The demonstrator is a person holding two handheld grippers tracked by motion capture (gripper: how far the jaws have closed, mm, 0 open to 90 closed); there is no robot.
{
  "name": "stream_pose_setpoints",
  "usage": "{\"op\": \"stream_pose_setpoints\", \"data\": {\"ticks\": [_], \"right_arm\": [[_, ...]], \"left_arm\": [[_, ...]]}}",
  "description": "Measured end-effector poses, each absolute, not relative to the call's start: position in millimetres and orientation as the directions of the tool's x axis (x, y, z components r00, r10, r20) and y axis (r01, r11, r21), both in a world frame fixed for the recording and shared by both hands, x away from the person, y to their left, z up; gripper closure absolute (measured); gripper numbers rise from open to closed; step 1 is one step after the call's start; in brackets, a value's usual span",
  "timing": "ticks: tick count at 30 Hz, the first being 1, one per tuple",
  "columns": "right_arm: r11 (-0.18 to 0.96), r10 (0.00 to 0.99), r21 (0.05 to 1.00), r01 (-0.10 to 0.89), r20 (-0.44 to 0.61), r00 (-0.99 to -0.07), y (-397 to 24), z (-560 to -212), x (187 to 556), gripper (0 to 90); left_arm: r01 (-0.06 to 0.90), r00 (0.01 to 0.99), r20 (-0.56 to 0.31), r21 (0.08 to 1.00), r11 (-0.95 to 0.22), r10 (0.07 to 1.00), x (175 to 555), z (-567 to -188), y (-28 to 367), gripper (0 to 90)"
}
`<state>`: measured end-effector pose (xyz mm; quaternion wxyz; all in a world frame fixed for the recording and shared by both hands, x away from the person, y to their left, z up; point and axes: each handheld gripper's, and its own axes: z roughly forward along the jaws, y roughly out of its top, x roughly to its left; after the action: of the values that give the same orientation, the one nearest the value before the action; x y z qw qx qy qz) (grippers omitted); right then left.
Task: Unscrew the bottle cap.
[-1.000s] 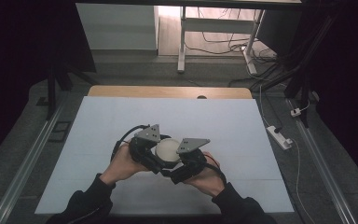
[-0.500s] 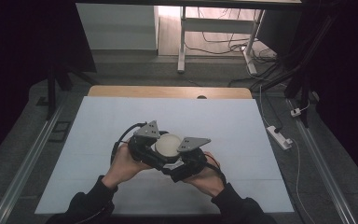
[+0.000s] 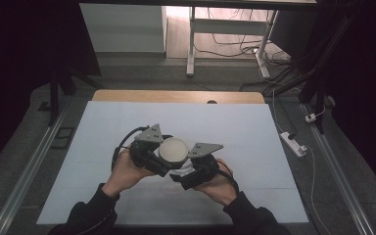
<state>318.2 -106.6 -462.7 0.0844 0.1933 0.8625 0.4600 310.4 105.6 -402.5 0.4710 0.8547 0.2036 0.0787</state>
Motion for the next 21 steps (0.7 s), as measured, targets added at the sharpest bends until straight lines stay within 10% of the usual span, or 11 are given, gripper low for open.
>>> {"op": "stream_pose_setpoints", "data": {"ticks": [21], "right_arm": [[0.482,0.46,0.831,0.277,0.028,-0.887,-123,-459,329,6.7]], "left_arm": [[0.253,0.917,-0.06,0.852,-0.459,0.394,294,-409,127,8.0]]}}
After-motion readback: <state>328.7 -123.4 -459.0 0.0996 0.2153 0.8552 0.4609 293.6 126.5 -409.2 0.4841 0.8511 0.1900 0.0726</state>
